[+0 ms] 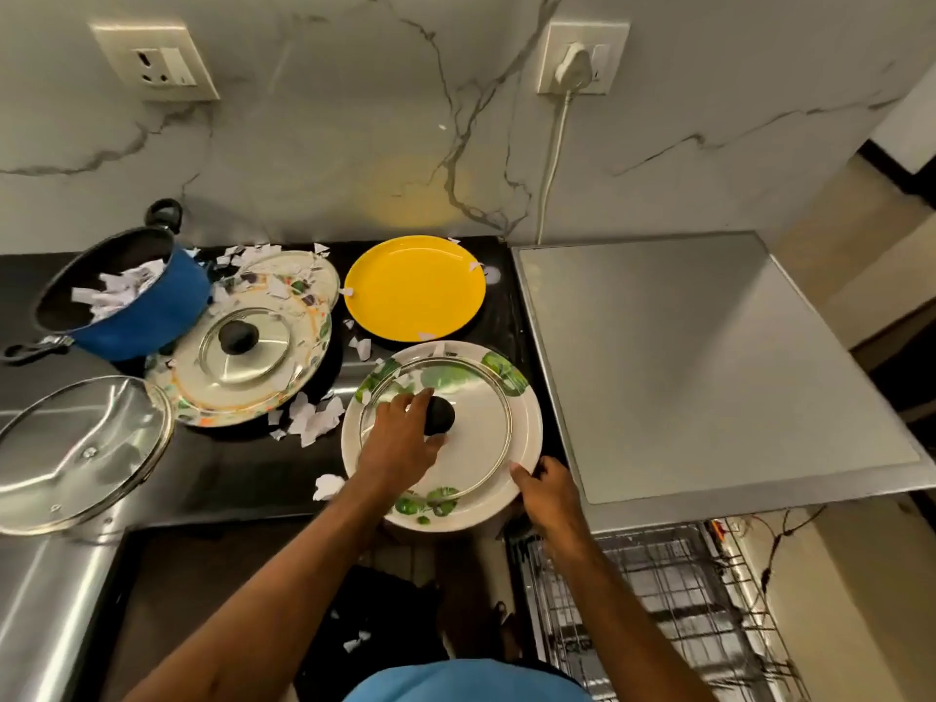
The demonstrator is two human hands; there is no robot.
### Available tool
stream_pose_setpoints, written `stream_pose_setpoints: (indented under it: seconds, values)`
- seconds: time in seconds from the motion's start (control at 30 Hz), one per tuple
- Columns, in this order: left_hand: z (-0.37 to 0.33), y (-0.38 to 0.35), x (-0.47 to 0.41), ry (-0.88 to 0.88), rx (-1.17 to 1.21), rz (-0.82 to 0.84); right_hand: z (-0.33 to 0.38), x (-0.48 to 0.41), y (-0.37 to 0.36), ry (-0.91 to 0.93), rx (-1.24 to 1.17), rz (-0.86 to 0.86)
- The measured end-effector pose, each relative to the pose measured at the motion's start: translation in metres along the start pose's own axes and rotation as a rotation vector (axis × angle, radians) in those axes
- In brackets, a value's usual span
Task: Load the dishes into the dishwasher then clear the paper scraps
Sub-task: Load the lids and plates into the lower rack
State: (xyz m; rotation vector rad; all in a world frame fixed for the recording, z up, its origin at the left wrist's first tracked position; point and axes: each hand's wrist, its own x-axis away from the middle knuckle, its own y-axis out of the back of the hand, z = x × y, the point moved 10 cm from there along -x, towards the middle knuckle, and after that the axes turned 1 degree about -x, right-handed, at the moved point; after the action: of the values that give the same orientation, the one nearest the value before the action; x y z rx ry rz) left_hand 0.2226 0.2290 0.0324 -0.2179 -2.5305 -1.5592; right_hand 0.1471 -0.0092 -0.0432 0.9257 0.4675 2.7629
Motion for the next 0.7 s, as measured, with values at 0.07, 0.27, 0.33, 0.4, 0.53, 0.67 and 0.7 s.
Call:
stream_pose_setpoints:
  seconds: [0.07,0.27,0.33,0.4,0.53,0.67,0.7]
  values:
    - [-0.001,0.004,-0.012,-0.014,0.014,-0.002,-0.002,-0.002,0.000,0.008,0.000,-0.032]
    - [0.001,0.016,-0.023,-0.059,0.066,-0.018,0.004,0.000,0.004,0.041,0.018,-0.087]
    - [0.002,0.033,-0.022,-0.093,0.101,-0.078,0.012,0.006,0.013,0.065,0.031,-0.133]
    - [0.003,0.059,-0.024,-0.133,0.156,-0.156,0.013,0.009,0.023,0.071,0.017,-0.176]
    - [0.013,0.121,-0.048,-0.149,0.174,-0.282,0.006,0.011,0.040,0.044,-0.032,-0.213]
    - [0.027,0.146,-0.090,-0.097,0.139,-0.260,0.000,0.012,0.039,0.020,-0.078,-0.196]
    - [0.030,0.144,-0.100,-0.088,0.122,-0.236,-0.001,0.012,0.038,0.020,-0.084,-0.193]
